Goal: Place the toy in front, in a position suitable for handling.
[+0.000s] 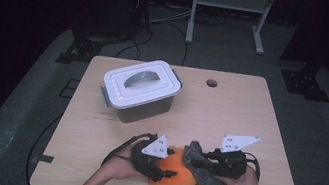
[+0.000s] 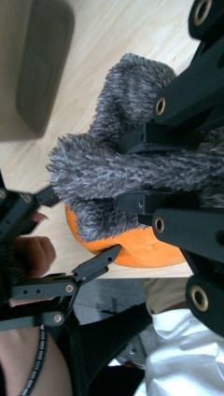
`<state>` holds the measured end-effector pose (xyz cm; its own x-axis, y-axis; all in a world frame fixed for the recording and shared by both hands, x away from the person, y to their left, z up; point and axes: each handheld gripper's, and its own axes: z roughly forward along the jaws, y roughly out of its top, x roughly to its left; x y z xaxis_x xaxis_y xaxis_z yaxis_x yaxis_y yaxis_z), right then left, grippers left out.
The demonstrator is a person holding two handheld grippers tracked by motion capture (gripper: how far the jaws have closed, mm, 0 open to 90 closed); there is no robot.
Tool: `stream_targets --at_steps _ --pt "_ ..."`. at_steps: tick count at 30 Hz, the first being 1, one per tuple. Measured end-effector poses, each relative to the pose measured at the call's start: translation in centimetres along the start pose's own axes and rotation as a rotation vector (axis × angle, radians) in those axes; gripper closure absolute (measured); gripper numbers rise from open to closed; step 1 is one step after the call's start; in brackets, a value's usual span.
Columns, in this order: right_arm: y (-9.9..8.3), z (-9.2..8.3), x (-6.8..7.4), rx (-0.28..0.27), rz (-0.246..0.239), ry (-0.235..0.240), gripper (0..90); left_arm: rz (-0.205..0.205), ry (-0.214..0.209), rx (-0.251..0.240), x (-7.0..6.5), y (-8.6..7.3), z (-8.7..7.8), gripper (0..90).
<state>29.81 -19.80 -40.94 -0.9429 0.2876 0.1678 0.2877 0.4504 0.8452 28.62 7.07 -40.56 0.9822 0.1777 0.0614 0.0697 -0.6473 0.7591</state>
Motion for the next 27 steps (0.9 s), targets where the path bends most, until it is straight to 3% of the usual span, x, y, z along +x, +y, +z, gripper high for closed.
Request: stream_targets --at_steps 2,4,6,8,10,11,12,13,14,15,16,17,18,19,22,25,26,27 --pt "-0.4 0.7 0.2 0.025 -0.012 0.015 74.3 -0.027 -0.028 0.000 0.2 0.1 -0.1 17.7" --pt "-0.4 0.7 0.4 0.037 -0.022 0.012 74.3 -0.032 -0.029 0.012 0.3 0.2 -0.1 9.2" --pt "-0.7 0.5 0.6 0.060 -0.036 0.026 74.6 -0.039 -0.003 0.037 0.3 0.1 0.2 5.8" --pt "-0.9 0.4 0.6 0.063 -0.035 0.030 74.6 -0.049 -0.010 0.052 0.5 -0.2 0.7 5.3" --pt "-1.3 0.2 0.5 0.066 -0.015 0.043 74.6 -0.040 -0.024 0.037 0.5 -0.7 1.0 17.9" --pt "-1.3 0.1 0.5 0.071 -0.009 0.042 74.6 -0.026 -0.016 0.023 0.4 -0.9 0.9 17.9" --pt "-1.3 0.0 0.4 0.072 -0.009 0.038 74.6 -0.023 -0.011 0.014 0.4 -1.0 0.9 26.6" --pt "-1.0 -0.2 0.3 0.065 -0.012 0.027 74.7 0.006 0.021 0.007 0.2 -0.8 0.6 36.9" --pt "-0.8 -0.4 0.3 0.053 -0.010 0.018 74.7 0.006 0.021 0.007 0.2 -0.8 0.6 39.4" --pt "-0.6 -0.6 0.3 0.043 -0.015 -0.006 74.8 0.011 0.057 -0.013 0.1 -0.6 0.5 40.4" --pt "-0.6 -0.6 0.3 0.043 -0.015 -0.006 74.8 0.011 0.057 -0.013 0.1 -0.6 0.5 40.8" --pt "-0.1 -0.9 0.4 0.023 -0.031 -0.073 74.9 0.037 0.101 -0.046 -0.1 -0.3 0.5 41.0" --pt "0.1 -1.1 0.4 0.011 -0.038 -0.095 74.9 0.037 0.101 -0.046 -0.1 -0.3 0.5 40.9" --pt "0.3 -1.2 0.5 -0.005 -0.044 -0.108 74.9 0.073 0.160 -0.058 -0.4 -0.1 0.6 40.8" --pt "0.5 -1.2 0.6 -0.029 -0.049 -0.123 74.9 0.090 0.184 -0.071 -0.6 0.0 0.9 38.2" --pt "0.1 -0.5 0.4 -0.005 -0.039 -0.090 74.7 0.022 0.136 -0.067 -0.4 0.0 1.1 22.5" --pt "0.1 -0.5 0.4 -0.005 -0.039 -0.090 74.7 0.022 0.136 -0.067 -0.4 0.0 1.1 16.2" --pt "-0.3 -0.1 0.3 0.009 -0.037 -0.065 74.7 -0.039 0.110 -0.082 0.0 0.2 1.1 11.5"
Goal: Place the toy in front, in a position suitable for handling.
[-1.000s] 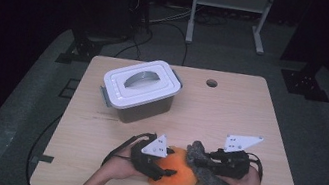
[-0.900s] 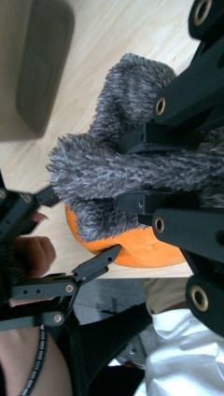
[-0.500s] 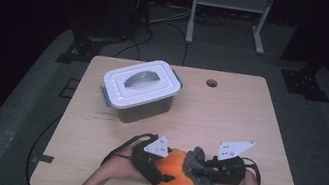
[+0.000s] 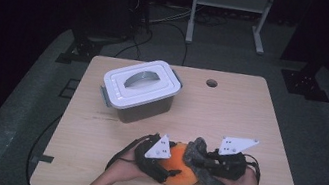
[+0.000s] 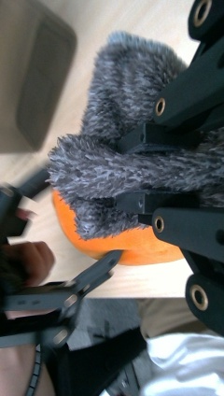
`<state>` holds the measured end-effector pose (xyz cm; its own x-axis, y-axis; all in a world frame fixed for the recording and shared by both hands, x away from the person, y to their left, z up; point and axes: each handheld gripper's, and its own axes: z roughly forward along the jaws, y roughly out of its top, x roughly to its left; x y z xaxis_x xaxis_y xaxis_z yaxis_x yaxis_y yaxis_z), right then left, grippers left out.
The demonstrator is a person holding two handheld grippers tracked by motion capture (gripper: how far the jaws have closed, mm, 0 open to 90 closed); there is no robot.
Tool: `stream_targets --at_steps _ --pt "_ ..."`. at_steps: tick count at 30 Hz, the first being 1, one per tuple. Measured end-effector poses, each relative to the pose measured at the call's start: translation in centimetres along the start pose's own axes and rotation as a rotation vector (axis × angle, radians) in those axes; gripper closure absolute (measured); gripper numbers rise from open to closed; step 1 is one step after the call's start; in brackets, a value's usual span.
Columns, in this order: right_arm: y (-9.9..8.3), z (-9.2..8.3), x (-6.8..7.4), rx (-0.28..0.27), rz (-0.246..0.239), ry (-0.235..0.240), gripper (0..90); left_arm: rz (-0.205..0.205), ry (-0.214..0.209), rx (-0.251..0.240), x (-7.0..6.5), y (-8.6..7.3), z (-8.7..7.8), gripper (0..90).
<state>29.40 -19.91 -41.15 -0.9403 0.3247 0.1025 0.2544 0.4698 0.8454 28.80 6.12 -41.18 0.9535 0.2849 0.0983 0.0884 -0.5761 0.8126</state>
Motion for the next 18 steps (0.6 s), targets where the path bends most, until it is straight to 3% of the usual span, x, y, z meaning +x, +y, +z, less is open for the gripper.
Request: stream_targets --at_steps 4,5,6,9,10,15,18 --pt "-0.2 0.1 0.4 0.018 -0.021 0.040 74.7 -0.020 -0.024 0.015 0.2 0.0 0.1 8.5" --pt "-0.1 -0.1 0.7 0.037 -0.038 0.048 74.7 -0.005 -0.035 0.016 0.0 -0.2 0.1 17.6" --pt "0.0 -0.2 0.8 0.038 -0.040 0.046 74.7 0.029 -0.034 0.029 -0.4 -0.2 0.0 21.3" --pt "0.4 -0.5 0.9 0.016 -0.038 0.034 74.8 0.043 -0.045 0.043 -0.5 0.0 -0.1 22.6" --pt "0.9 -0.6 1.1 -0.025 -0.043 -0.002 74.5 0.047 -0.070 0.035 -0.6 0.0 -0.3 22.5" --pt "1.1 0.0 1.5 0.006 -0.070 -0.003 74.5 0.027 -0.078 0.048 -0.1 0.1 -0.7 14.1" --pt "0.5 -0.1 1.3 0.018 -0.059 0.027 74.6 -0.019 -0.067 0.044 0.5 0.3 -1.0 6.7"
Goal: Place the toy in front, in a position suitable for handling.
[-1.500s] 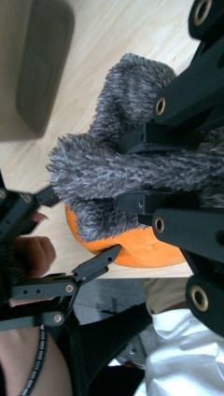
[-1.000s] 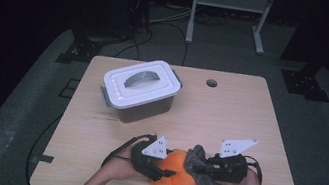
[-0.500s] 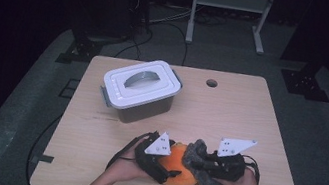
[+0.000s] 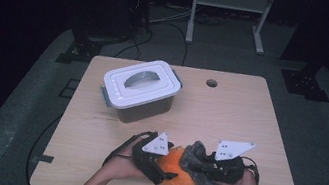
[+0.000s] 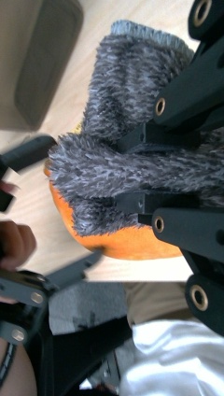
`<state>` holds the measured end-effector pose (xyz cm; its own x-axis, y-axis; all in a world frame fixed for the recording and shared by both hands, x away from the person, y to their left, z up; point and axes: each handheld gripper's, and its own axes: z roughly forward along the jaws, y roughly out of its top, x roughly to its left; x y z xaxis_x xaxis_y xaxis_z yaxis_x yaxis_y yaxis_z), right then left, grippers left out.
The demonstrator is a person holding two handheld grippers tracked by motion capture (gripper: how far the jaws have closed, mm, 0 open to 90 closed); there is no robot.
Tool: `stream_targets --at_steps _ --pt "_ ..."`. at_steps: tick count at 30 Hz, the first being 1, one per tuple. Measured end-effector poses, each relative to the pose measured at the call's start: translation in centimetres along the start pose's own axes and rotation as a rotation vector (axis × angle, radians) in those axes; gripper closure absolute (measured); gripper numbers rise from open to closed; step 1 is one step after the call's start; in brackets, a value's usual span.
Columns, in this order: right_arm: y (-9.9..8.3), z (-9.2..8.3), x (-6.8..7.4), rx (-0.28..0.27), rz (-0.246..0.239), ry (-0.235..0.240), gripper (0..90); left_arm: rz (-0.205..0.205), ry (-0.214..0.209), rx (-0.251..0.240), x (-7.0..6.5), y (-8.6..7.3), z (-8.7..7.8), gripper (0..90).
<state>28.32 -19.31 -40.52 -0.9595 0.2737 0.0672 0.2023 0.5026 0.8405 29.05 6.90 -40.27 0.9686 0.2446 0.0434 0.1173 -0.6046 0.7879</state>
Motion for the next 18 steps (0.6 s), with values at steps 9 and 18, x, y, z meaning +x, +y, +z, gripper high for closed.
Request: stream_targets --at_steps 9,18 --pt "0.0 -0.1 0.6 0.007 -0.021 0.048 74.7 -0.051 -0.113 0.014 0.4 -0.7 0.7 18.9" --pt "1.0 -0.6 0.7 -0.043 -0.031 -0.022 74.6 0.119 0.036 -0.052 -0.3 -0.6 0.1 36.0"
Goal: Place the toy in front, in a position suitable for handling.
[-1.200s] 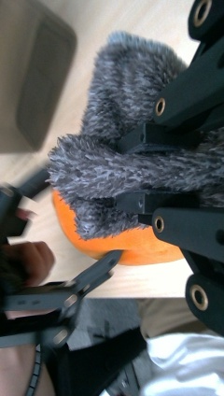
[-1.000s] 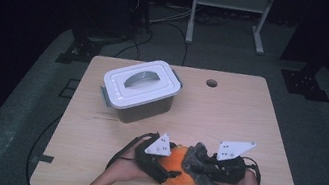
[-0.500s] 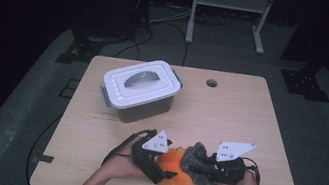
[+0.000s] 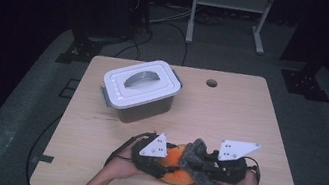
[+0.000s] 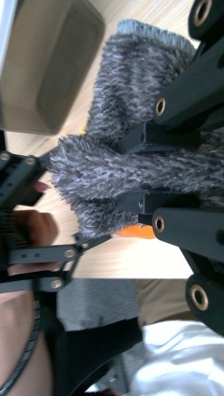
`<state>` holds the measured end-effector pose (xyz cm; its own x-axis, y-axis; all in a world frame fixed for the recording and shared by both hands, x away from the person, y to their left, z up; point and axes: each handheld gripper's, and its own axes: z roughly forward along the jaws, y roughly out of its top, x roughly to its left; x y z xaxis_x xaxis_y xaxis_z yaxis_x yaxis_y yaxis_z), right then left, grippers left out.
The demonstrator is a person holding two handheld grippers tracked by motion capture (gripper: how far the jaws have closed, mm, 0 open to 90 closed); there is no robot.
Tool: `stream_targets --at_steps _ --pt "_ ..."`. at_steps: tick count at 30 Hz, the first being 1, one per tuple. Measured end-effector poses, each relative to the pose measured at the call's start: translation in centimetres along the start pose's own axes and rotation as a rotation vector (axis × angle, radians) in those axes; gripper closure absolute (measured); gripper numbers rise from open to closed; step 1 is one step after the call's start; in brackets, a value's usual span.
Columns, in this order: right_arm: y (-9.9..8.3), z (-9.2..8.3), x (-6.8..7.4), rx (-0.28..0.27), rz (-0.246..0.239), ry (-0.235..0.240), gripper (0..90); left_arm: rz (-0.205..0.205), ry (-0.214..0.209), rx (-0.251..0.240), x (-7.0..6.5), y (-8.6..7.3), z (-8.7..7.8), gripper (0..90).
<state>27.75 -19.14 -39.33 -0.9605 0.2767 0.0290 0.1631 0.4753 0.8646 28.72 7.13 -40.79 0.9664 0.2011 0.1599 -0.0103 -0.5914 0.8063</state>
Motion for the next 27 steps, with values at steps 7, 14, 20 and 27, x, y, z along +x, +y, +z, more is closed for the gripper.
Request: stream_targets --at_steps 7,14,20,27 --pt "-1.5 -0.1 -0.9 0.048 0.026 -0.012 74.6 -0.073 -0.045 -0.011 0.8 -1.3 -0.3 31.6" --pt "-0.7 1.0 0.1 0.031 0.000 0.028 74.6 -0.144 -0.081 0.009 1.0 -0.3 -0.2 13.4" --pt "0.0 0.5 0.4 -0.010 -0.015 0.005 74.5 -0.083 -0.074 0.007 0.4 -0.5 0.0 29.2" --pt "-0.7 0.6 -0.2 0.007 -0.001 0.014 74.6 -0.067 -0.078 0.013 0.5 -0.8 -0.2 30.8"
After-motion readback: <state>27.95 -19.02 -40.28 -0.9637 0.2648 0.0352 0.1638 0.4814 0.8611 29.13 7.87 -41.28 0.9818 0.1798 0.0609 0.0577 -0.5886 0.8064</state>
